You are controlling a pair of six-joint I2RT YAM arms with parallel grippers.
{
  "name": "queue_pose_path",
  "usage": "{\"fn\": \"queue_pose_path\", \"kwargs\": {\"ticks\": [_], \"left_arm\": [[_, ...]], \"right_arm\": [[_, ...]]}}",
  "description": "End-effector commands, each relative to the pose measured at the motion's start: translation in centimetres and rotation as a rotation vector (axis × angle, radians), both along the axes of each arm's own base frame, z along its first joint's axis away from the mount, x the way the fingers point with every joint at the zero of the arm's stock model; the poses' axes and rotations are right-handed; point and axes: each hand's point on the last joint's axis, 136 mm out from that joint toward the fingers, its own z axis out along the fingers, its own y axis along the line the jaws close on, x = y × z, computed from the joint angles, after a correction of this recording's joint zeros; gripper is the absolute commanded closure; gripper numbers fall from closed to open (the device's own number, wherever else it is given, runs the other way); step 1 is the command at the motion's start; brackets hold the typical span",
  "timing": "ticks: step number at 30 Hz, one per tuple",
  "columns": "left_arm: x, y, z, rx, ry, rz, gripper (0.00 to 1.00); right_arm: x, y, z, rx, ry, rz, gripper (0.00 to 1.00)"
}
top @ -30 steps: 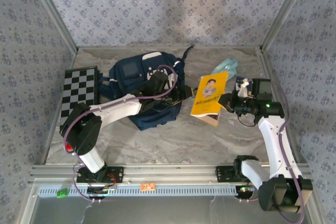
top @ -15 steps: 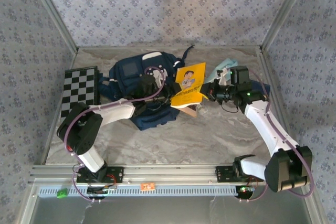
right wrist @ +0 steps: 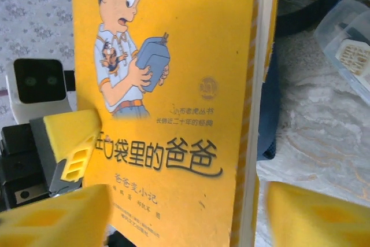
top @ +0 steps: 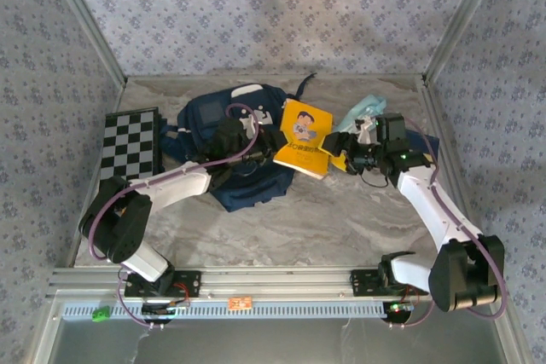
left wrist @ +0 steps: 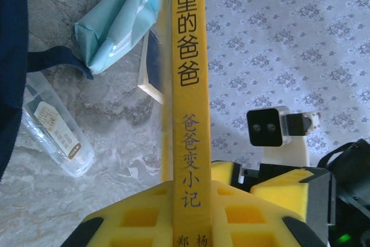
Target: Pack books, pencil case, and school supplies into a backpack
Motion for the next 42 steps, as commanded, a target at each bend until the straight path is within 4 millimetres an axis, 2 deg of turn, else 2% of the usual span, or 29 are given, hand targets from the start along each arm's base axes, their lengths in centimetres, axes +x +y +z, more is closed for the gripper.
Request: {"fn": "queue_pose_path", "kwargs": {"ticks": [1, 4, 7, 10, 14, 17, 20, 23, 30, 35, 36, 38, 39, 42], "left_arm": [[-0.5, -1.0, 7.4, -0.149, -0.143, -0.044, 1.00], [-0.9, -1.8, 8.4, -0.183, -0.157, -0.062, 1.00], [-1.0, -2.2, 9.0, -0.193, -0.163, -0.066, 1.00], [-0.8, -2.2, 9.7, -0.201, -0.187, -0.064, 1.00], [-0.5, -1.9, 8.1, -0.125, -0.175, -0.046, 1.00], [-0.1, -1.1, 6.3, -0.071, -0.154, -0.023, 1.00], [0.1, -0.9, 5.2, -0.053, -0.134, -0.018, 1.00], [0.0, -0.7, 4.0, -0.027, -0.118, -0.014, 1.00], [-0.1, -0.2, 2.0, 0.041, -0.095, -0.008, 1.00], [-0.4, 0.8, 0.9, 0.141, -0.112, 0.004, 0.99], [-0.7, 1.0, 0.8, 0.166, -0.124, -0.006, 0.95], [-1.2, 1.7, 0.5, 0.234, -0.160, -0.022, 0.83], [-1.4, 2.5, -0.1, 0.304, -0.186, -0.027, 0.75], [-1.6, 5.5, -1.2, 0.564, -0.288, -0.036, 0.62]], "right_arm": [[-0.4, -0.2, -0.1, 0.030, 0.004, -0.008, 0.13], [-0.2, 1.1, 0.3, 0.083, 0.004, 0.024, 0.04], [0.2, 2.3, 0.9, 0.123, -0.010, 0.055, 0.03], [0.4, 3.0, 0.7, 0.128, 0.007, 0.076, 0.02], [0.9, 3.6, 3.7, 0.274, -0.081, 0.083, 0.07], [0.7, 3.1, 5.9, 0.297, -0.132, 0.077, 0.13], [0.7, 2.9, 6.8, 0.304, -0.145, 0.063, 0.27], [0.8, 2.9, 7.1, 0.295, -0.164, 0.063, 0.35], [0.7, 2.8, 4.7, 0.174, -0.102, 0.069, 0.70], [0.7, 2.2, 4.6, 0.136, -0.118, 0.057, 0.96], [0.6, 1.9, 4.4, 0.121, -0.112, 0.054, 1.00], [0.5, 1.1, 4.3, 0.096, -0.106, 0.038, 1.00], [0.4, 0.6, 4.2, 0.079, -0.108, 0.027, 1.00], [-0.5, -0.9, 3.8, 0.008, -0.111, 0.004, 1.00]]}}
